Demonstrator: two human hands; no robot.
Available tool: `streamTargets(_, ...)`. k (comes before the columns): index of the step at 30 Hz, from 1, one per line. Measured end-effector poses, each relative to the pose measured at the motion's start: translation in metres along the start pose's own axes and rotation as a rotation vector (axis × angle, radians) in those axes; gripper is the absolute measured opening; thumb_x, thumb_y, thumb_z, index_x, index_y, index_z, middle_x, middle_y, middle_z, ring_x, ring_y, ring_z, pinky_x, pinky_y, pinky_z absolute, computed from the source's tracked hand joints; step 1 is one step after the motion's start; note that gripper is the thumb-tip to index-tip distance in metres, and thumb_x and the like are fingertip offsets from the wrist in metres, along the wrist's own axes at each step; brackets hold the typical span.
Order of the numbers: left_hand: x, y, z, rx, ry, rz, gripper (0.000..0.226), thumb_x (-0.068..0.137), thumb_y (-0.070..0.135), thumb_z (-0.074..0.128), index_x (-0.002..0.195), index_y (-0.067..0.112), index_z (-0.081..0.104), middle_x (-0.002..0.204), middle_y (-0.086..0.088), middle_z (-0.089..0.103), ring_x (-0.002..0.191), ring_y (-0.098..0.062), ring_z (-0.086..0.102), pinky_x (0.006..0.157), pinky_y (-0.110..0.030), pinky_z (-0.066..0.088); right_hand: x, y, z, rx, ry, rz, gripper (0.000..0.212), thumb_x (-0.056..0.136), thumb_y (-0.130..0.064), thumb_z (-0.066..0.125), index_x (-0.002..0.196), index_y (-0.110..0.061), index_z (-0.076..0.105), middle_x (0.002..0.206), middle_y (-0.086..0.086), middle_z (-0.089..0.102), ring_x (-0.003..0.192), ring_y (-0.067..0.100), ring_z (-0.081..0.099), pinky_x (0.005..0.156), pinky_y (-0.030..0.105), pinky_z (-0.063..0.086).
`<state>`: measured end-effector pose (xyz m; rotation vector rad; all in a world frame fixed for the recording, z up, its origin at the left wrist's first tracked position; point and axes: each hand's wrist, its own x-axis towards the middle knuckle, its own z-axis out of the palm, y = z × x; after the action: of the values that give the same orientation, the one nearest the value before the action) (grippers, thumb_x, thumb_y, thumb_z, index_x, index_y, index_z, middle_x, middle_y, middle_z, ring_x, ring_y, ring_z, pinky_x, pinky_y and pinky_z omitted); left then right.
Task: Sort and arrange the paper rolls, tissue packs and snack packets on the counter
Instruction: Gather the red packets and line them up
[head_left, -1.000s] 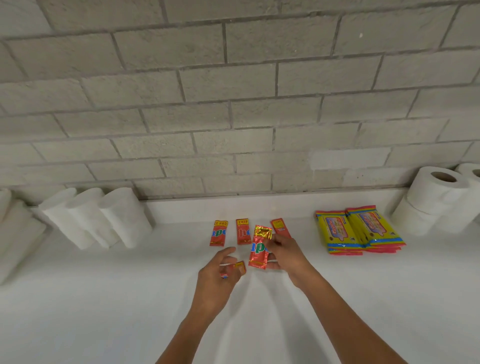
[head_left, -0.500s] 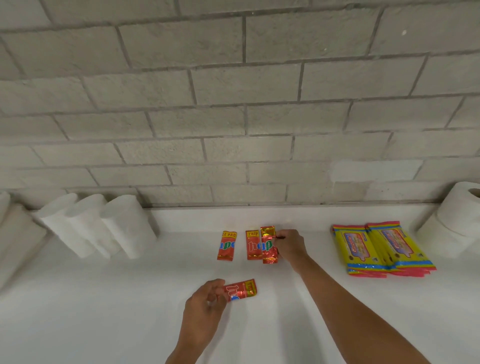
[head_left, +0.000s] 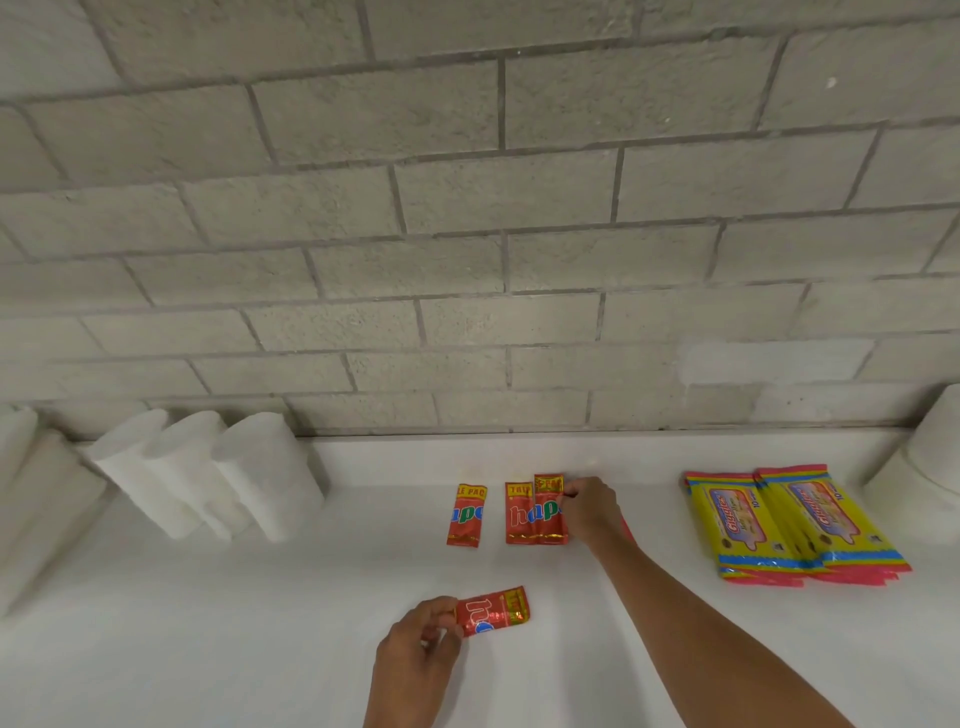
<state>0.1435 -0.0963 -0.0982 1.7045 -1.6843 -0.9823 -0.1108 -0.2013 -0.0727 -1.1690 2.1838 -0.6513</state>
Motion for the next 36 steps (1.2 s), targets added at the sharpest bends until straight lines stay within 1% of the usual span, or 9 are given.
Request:
streamTargets(8,0.004,-0.003,0.004,0.024,-0.007,-0.024,0.027,0.089,0.019,0.071,0.115,0.022,0.066,0.109,0.003,0.071,0.098,-0.015,0.065,0.074,-0.004,0.042,0.003,-0.001,0.001,-0.071,0.025,-0.031,0.023,0.098,-0.024,0.058,0.106,-0.008,0.072,0.103,0.008,0.074,0.072,0.01,0.058,0.047,0.016,0.034)
streamTargets(14,0.004,0.001,-0.001,0.043,-0.013,0.009,0.028,0.091,0.014,0.067,0.114,0.029,0.063,0.114,0.003,0.066,0.092,-0.015,0.065,0.077,-0.014,0.051,-0.002,-0.004,-0.008,-0.083,0.033,-0.04,0.022,0.097,-0.013,0.054,0.098,-0.003,0.075,0.098,0.011,0.074,0.057,0.004,0.045,0.046,0.016,0.03)
streamTargets(17,0.006,0.002,-0.001,0.119,-0.007,0.049,0.03,0.091,0.021,0.068,0.118,0.032,0.063,0.121,0.007,0.059,0.093,-0.012,0.063,0.08,-0.016,0.051,-0.005,-0.004,-0.012,-0.051,0.031,-0.036,0.024,0.096,-0.011,0.052,0.091,-0.002,0.074,0.091,0.011,0.073,0.063,0.01,0.052,0.048,0.018,0.031)
streamTargets(20,0.007,0.006,0.002,0.248,-0.02,0.143,0.035,0.092,0.033,0.067,0.126,0.034,0.059,0.126,0.015,0.051,0.11,-0.007,0.049,0.089,-0.015,0.043,-0.009,0.003,-0.015,-0.03,0.055,-0.04,0.028,0.089,-0.004,0.05,0.062,-0.007,0.058,0.062,0.006,0.058,0.061,0.018,0.051,0.052,0.026,0.033)
streamTargets(22,0.007,0.011,0.004,0.349,-0.05,0.197,0.039,0.094,0.036,0.063,0.132,0.035,0.054,0.131,0.018,0.047,0.117,-0.005,0.039,0.093,-0.015,0.04,-0.018,0.008,-0.02,-0.008,0.053,-0.07,0.03,0.086,-0.002,0.048,0.057,-0.007,0.046,0.056,0.006,0.048,0.059,0.021,0.048,0.053,0.029,0.032)
streamTargets(24,0.009,0.015,0.005,0.449,-0.083,0.229,0.045,0.094,0.04,0.059,0.138,0.036,0.048,0.141,0.016,0.045,0.127,-0.01,0.038,0.101,-0.022,0.041,-0.028,0.014,-0.024,0.012,0.063,-0.085,0.021,0.087,-0.005,0.05,0.073,0.001,0.064,0.075,0.014,0.065,0.078,0.031,0.06,0.064,0.032,0.043)
streamTargets(27,0.013,0.023,0.009,0.564,-0.117,0.231,0.052,0.095,0.044,0.055,0.144,0.036,0.041,0.147,0.015,0.043,0.135,-0.014,0.036,0.107,-0.028,0.039,-0.042,0.023,-0.029,0.073,0.052,-0.102,0.027,0.092,-0.014,0.054,0.11,-0.01,0.074,0.116,0.009,0.071,0.111,0.032,0.061,0.094,0.038,0.05)
streamTargets(32,0.015,0.029,0.014,0.665,-0.119,0.234,0.052,0.097,0.043,0.054,0.146,0.037,0.039,0.146,0.012,0.046,0.133,-0.014,0.04,0.106,-0.029,0.039,-0.068,0.043,-0.032,0.15,-0.001,-0.074,0.026,0.09,-0.023,0.061,0.112,-0.023,0.074,0.117,0.002,0.071,0.108,0.024,0.065,0.097,0.038,0.051)
streamTargets(36,0.019,0.035,0.015,0.704,-0.147,0.186,0.051,0.097,0.041,0.054,0.145,0.035,0.04,0.14,0.007,0.049,0.129,-0.019,0.043,0.102,-0.035,0.041,-0.091,0.056,-0.03,0.289,-0.017,-0.045,0.021,0.087,-0.024,0.065,0.105,-0.028,0.074,0.107,-0.001,0.072,0.093,0.023,0.071,0.091,0.04,0.056)
